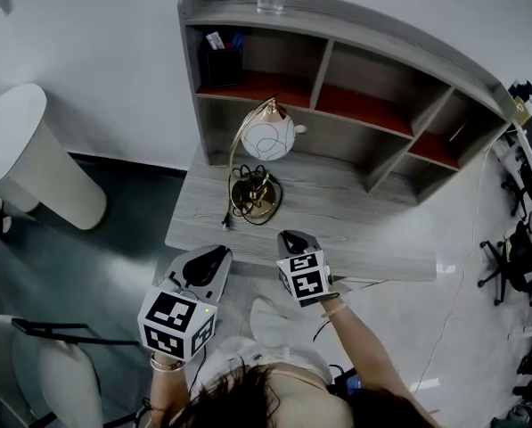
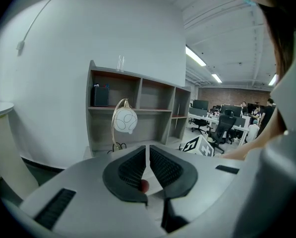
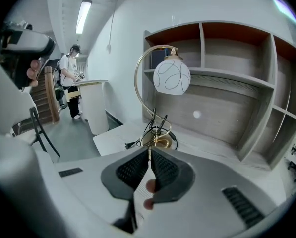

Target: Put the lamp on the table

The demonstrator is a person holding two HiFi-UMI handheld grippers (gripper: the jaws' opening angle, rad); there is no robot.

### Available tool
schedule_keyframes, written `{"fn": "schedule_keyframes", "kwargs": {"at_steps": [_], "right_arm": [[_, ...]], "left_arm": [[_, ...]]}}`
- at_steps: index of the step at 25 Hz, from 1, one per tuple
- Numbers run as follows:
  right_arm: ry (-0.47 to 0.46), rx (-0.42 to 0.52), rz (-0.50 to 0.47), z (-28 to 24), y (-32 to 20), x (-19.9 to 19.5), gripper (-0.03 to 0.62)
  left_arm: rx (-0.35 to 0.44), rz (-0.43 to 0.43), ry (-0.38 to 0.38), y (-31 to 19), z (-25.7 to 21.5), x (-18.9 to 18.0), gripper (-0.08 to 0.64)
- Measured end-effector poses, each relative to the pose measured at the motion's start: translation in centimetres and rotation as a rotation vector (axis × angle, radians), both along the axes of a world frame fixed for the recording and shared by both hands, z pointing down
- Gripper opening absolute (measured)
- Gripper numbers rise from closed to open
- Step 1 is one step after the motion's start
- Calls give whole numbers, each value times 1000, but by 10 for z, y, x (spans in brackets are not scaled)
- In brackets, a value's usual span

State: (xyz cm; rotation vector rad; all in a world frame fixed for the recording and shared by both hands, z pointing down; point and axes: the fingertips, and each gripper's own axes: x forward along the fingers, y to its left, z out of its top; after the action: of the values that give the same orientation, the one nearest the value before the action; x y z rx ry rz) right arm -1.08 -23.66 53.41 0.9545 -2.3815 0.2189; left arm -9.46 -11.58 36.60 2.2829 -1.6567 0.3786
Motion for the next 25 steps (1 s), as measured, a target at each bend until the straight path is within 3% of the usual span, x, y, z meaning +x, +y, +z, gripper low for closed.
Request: {"fn": "schedule_keyframes", "kwargs": {"at_steps": [16,25], "right_arm": [[-31,55,29,-34,80,41,31],[-58,37,38,-31,115,56,31]], "left_arm": [[-6,11,16,78,9,29,32],[-15,-19,15,121,17,36,32]]}}
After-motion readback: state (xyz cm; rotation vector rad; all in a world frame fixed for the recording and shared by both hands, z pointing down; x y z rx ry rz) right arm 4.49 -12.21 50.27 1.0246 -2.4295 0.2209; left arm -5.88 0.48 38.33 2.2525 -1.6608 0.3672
